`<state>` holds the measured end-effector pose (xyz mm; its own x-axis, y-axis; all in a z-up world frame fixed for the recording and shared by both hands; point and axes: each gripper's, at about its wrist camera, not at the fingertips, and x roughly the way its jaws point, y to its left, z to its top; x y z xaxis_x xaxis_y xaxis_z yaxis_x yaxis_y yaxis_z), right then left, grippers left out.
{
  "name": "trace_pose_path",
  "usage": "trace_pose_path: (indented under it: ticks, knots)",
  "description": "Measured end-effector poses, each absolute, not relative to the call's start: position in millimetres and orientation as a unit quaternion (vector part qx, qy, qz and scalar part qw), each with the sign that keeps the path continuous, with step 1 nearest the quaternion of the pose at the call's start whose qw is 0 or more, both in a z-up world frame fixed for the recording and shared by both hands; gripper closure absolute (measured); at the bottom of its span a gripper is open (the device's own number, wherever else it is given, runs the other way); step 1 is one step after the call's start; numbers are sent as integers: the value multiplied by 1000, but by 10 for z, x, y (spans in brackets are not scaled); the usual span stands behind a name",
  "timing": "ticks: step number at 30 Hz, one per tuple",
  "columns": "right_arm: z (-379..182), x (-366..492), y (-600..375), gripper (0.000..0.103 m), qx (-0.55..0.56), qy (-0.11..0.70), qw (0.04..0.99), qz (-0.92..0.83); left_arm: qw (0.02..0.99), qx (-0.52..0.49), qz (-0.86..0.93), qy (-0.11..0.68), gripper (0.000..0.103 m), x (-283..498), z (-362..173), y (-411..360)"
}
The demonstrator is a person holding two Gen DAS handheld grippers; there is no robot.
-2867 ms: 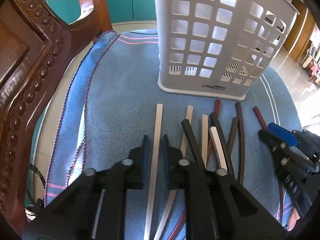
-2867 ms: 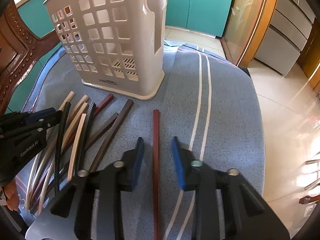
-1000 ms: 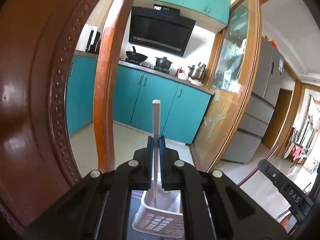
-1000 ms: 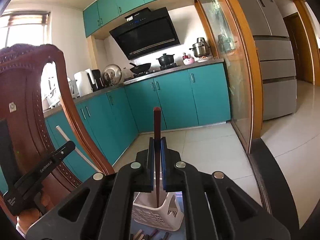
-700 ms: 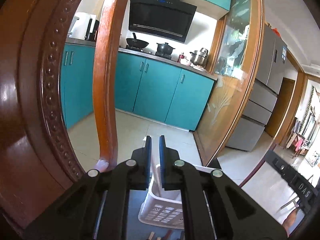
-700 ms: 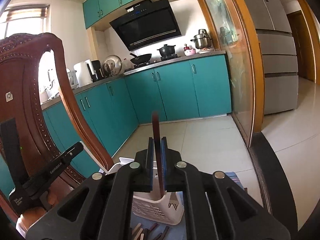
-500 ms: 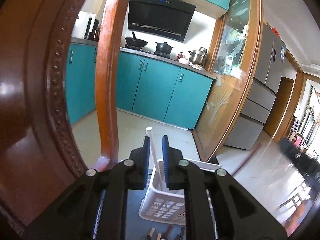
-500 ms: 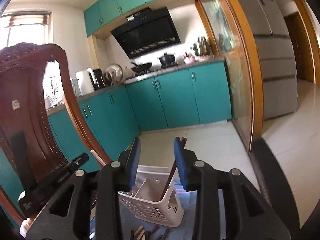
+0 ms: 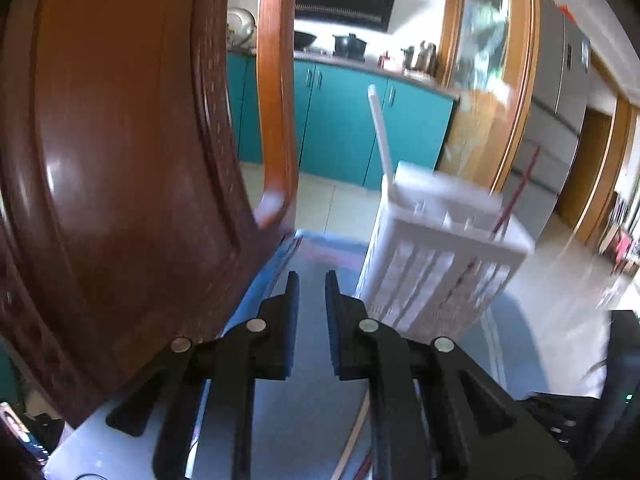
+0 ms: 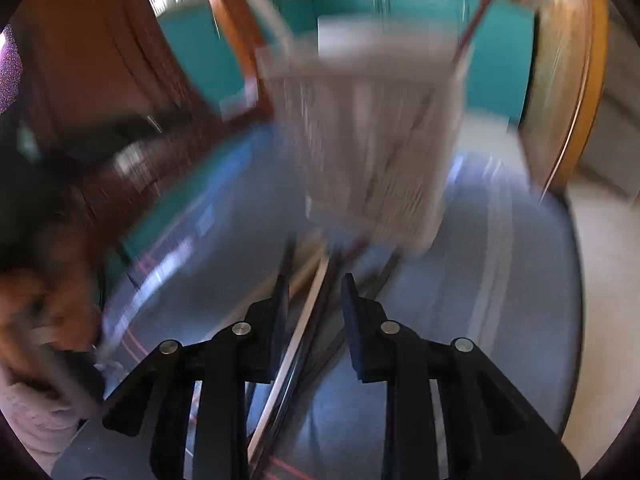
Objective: Organize utensils
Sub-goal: 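Withdraw both tools from the basket back toward the remaining chopsticks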
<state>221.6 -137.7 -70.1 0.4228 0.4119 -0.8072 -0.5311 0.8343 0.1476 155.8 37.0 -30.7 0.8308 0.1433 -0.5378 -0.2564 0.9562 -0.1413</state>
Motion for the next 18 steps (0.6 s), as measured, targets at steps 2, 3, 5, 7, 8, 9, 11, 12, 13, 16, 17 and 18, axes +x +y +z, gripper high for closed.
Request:
trace_pose_path:
  ticks: [2,3,5,7,8,9,11,12,13,16,17,18]
  knots:
    - [-821,2264,-1335,75,-65,477,837,260,945,-107,105,292,89,1540,-403,362]
    - [-842,2277,-1332,75,-54,480,836,260,940,-111,104,304,89,1534,-457,358]
    - [-845,2292,-1312,75,-54,480,837,255,936,-108,101,319,89,1547,-506,338]
    - [-840,2316,-1264,75,-48,480,838,254,935,-96,101,326,88,1548,-534,307]
    - [-864,2329,-1243,75,-44,487,834,255,935,-88,103,329,87,1552,-543,298]
    - [-904,2344,-1214,75,-40,496,829,257,934,-84,106,332,86,1555,-557,298]
    - [-938,2337,-1203,75,-39,488,834,254,930,-86,109,342,84,1547,-599,326]
    - [-939,2338,-1205,75,-35,487,835,253,927,-89,109,348,84,1546,-618,342]
    - [-946,2357,-1212,79,-31,487,836,252,925,-91,109,353,84,1550,-637,353]
    - [-922,2403,-1324,88,-5,489,837,244,920,-85,111,365,84,1561,-679,335]
    - [-909,2426,-1389,88,4,491,838,240,919,-83,112,368,84,1571,-695,333]
    - [-898,2440,-1438,89,13,491,838,237,918,-81,112,372,84,1626,-713,311]
